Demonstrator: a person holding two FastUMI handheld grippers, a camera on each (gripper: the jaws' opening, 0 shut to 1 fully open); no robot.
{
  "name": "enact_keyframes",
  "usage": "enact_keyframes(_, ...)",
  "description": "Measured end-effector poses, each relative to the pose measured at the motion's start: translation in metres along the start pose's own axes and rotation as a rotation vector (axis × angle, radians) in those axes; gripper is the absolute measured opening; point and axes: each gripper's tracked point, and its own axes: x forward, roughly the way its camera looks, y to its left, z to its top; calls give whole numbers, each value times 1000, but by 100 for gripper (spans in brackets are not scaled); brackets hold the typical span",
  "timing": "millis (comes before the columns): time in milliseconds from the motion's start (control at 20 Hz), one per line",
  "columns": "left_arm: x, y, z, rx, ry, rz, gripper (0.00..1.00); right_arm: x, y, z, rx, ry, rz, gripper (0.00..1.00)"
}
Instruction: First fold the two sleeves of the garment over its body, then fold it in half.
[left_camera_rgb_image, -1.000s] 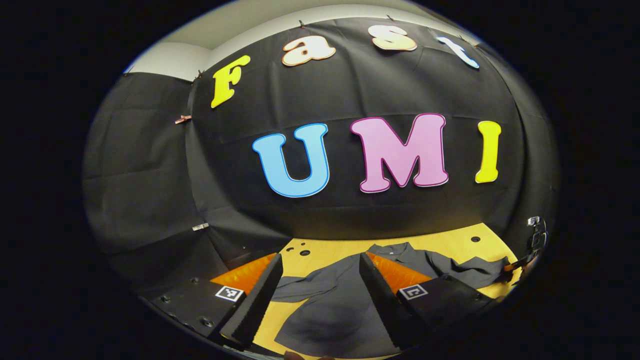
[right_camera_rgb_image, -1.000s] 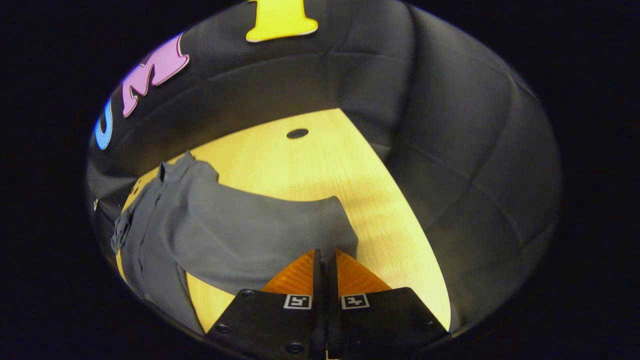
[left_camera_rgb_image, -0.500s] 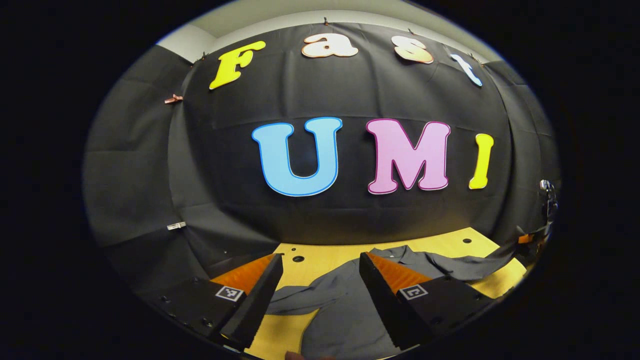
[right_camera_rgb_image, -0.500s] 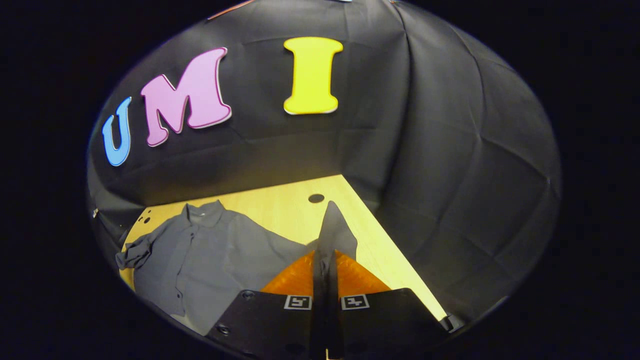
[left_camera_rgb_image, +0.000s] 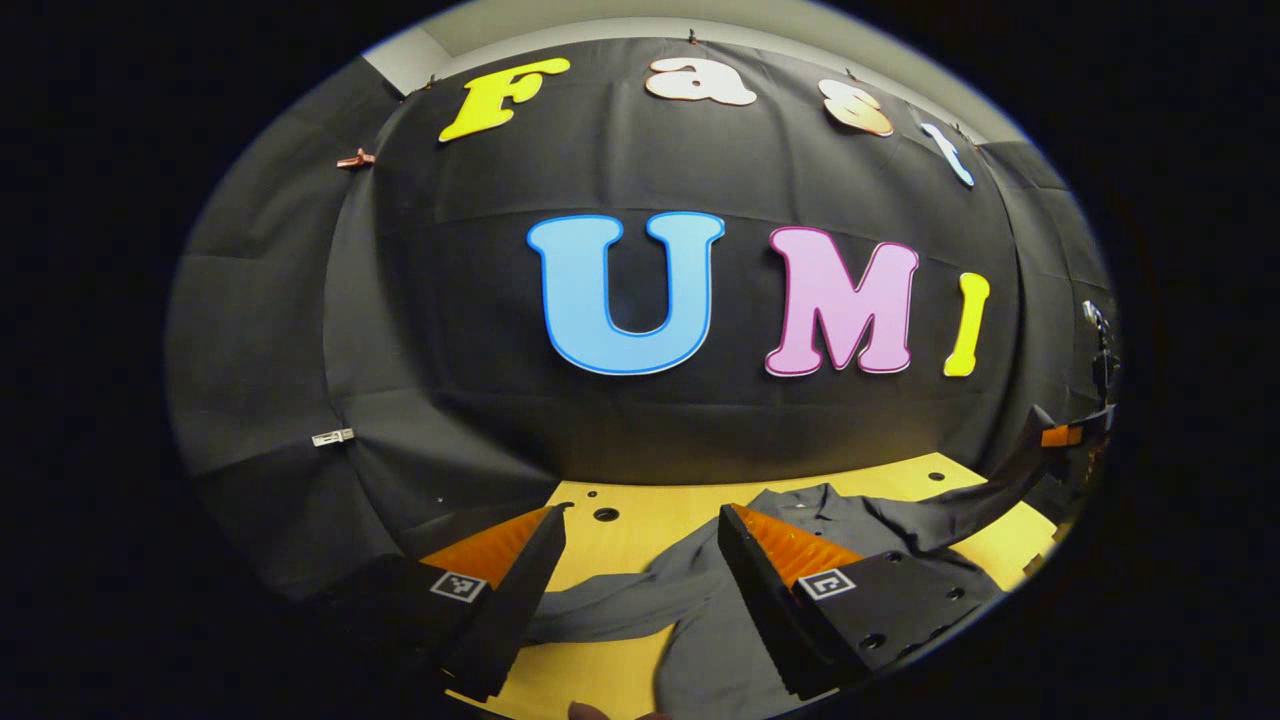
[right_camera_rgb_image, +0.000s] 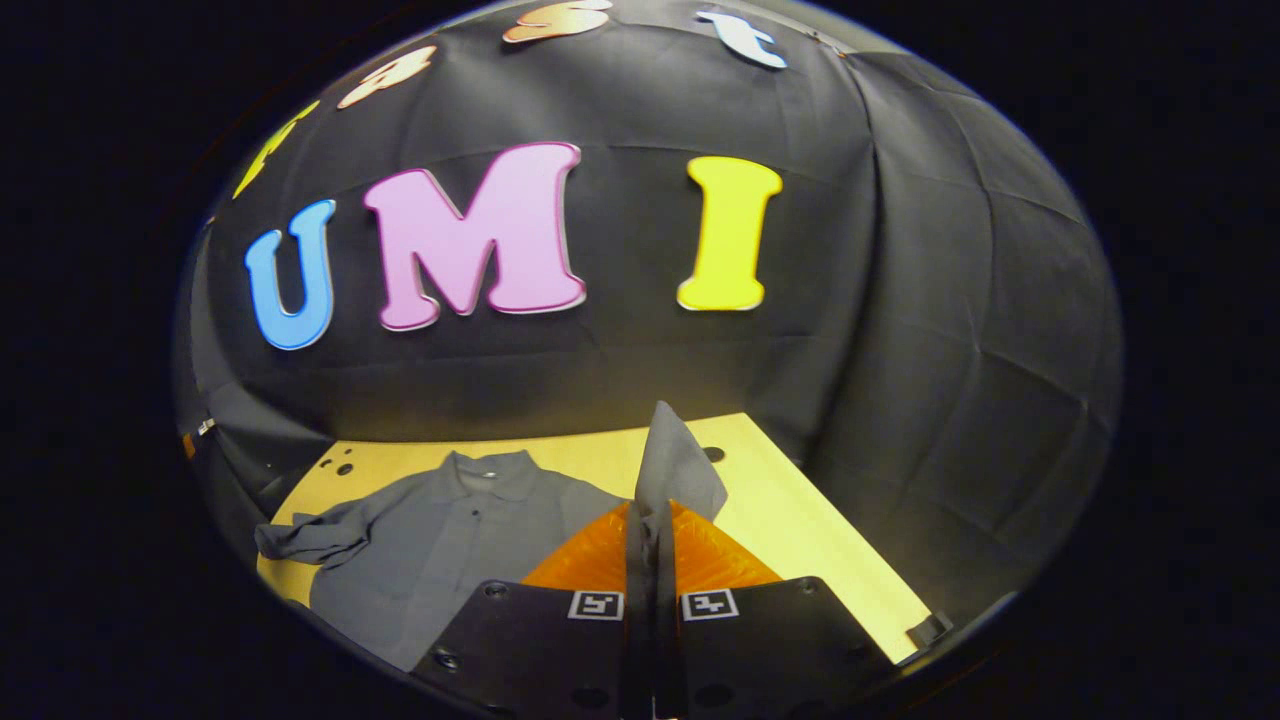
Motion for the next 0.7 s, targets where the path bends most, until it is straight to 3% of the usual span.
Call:
enact_keyframes(300, 16, 57, -27, 21, 9, 28, 97, 2, 105, 3, -37, -34, 118, 6)
enact_keyframes(700, 37, 118, -88, 22, 77, 79, 97, 12, 232, -39, -97, 30, 309, 6)
